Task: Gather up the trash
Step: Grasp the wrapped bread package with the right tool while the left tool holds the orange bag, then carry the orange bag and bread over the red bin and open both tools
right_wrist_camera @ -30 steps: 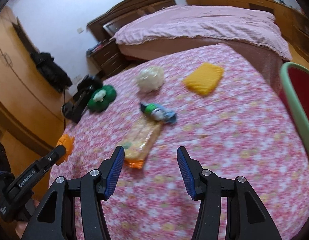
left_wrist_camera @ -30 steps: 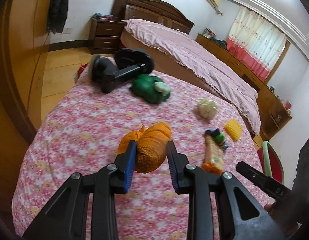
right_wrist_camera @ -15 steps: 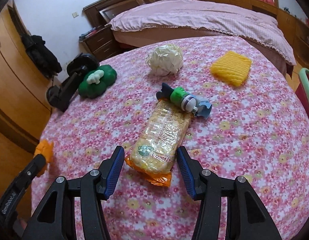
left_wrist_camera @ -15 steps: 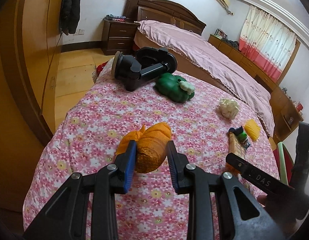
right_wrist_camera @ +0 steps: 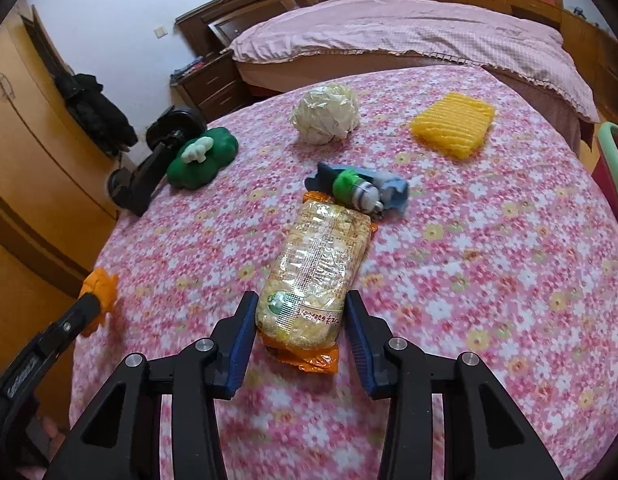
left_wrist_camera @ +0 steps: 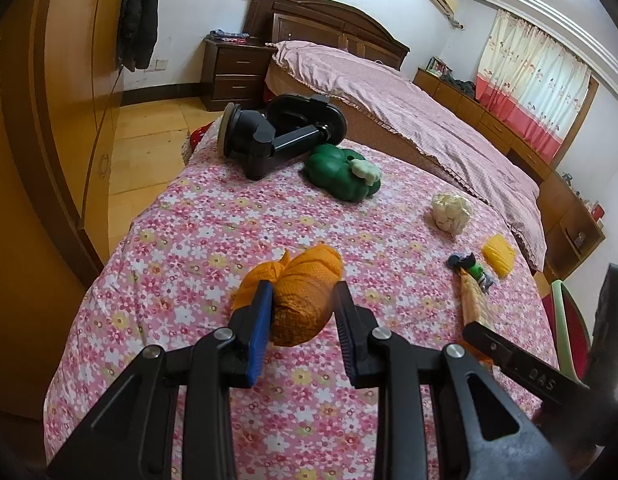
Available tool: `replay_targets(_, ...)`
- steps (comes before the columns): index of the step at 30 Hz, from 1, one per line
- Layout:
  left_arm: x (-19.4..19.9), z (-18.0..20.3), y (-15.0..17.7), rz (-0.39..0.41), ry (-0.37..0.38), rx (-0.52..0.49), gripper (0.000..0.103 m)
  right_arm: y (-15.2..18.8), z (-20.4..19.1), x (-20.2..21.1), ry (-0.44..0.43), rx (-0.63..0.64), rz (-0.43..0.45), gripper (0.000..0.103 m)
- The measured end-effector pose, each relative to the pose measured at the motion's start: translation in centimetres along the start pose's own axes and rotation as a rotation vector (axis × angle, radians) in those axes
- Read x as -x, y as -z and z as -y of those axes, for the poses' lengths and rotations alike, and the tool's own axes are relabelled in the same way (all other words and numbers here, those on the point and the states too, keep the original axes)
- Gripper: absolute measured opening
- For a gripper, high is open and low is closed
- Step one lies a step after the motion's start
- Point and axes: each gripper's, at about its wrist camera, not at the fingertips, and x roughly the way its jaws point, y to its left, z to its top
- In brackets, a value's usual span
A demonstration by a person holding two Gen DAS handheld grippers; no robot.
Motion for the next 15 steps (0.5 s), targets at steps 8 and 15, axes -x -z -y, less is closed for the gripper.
replay_targets(8,0.6,2.0,0.1,0.004,0.024,-0.034,0.031,1.3,2.2,3.8,-0.022,0.005,0.035,0.044)
replay_targets(15,1.1,4.7,0.3,0.000,0.060,-0.075,0.031,1.8,4.8,7.4,-0.006,-0.017,0.104,0.044)
